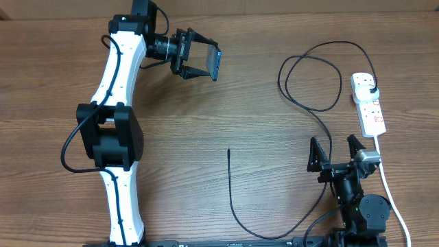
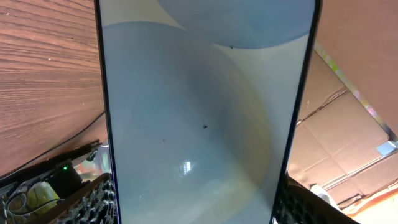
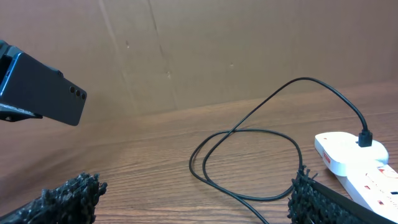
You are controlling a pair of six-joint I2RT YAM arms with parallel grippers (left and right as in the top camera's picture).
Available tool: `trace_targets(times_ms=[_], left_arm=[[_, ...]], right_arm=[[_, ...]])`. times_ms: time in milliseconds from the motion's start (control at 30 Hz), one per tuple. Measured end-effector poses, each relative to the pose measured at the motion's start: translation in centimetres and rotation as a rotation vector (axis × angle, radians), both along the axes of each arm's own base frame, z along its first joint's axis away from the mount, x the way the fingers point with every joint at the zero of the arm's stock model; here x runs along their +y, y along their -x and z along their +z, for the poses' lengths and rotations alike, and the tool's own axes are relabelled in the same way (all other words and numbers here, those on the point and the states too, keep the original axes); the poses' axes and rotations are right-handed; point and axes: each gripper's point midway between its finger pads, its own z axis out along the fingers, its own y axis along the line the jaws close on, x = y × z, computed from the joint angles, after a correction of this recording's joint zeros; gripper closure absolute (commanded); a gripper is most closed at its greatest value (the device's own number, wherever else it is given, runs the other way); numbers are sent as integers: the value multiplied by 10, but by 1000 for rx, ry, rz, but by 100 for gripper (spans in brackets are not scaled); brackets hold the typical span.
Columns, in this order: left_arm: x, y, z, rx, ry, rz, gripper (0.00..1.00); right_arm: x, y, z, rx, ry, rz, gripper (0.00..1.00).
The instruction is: Plug charger to phone and switch on socket
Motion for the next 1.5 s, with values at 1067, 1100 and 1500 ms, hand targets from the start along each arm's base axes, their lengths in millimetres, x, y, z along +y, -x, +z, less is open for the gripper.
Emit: trace_targets(times_ms=[1067,1100,1500], left_arm=[[18,6,-66,23,-460,31,96],[19,8,-69,25,-486,28,96],[26,21,-94,16,-741,-5,96]], right_arm=[[0,0,0,0,0,0,0],[0,0,0,0,0,0,0],[0,0,0,0,0,0,0]])
